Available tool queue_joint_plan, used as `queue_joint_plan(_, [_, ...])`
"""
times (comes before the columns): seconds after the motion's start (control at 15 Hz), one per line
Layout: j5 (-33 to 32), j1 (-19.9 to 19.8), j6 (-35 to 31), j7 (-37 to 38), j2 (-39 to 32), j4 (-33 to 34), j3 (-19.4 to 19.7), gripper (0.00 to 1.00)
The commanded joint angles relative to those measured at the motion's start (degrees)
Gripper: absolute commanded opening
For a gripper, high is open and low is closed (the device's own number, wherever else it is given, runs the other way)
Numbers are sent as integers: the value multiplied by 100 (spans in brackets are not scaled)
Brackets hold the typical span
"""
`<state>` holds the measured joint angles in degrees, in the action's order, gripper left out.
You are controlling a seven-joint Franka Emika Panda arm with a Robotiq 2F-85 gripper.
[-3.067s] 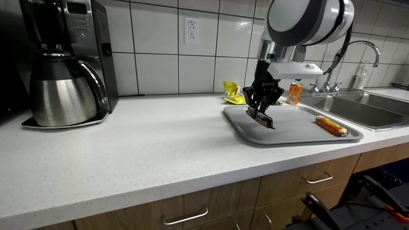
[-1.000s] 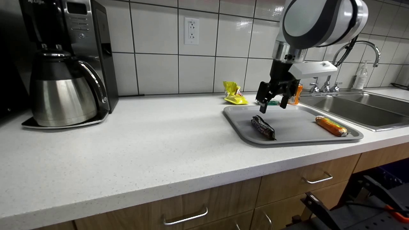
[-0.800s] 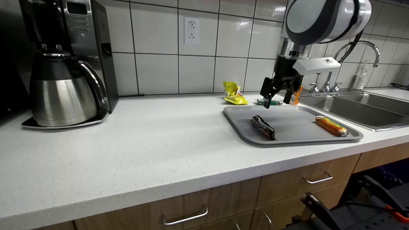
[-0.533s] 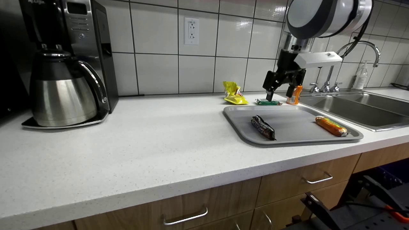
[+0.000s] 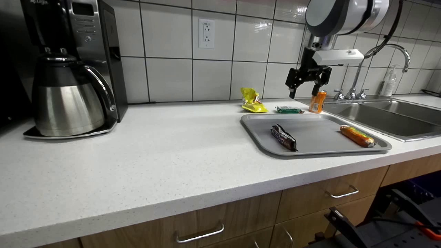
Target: Pick up the orange rectangular object and put it on the gray tray, pick up the brown snickers chocolate bar and put it on the gray tray, pick up the green rectangular object and put it on the gray tray
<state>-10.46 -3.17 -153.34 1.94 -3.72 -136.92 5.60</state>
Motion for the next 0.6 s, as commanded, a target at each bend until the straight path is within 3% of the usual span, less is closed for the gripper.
queue_joint_plan(0.0, [-23, -49, 393, 530, -581, 834, 96, 100])
queue_joint_plan(0.53, [315, 31, 764, 1439, -1669, 2114, 315, 100])
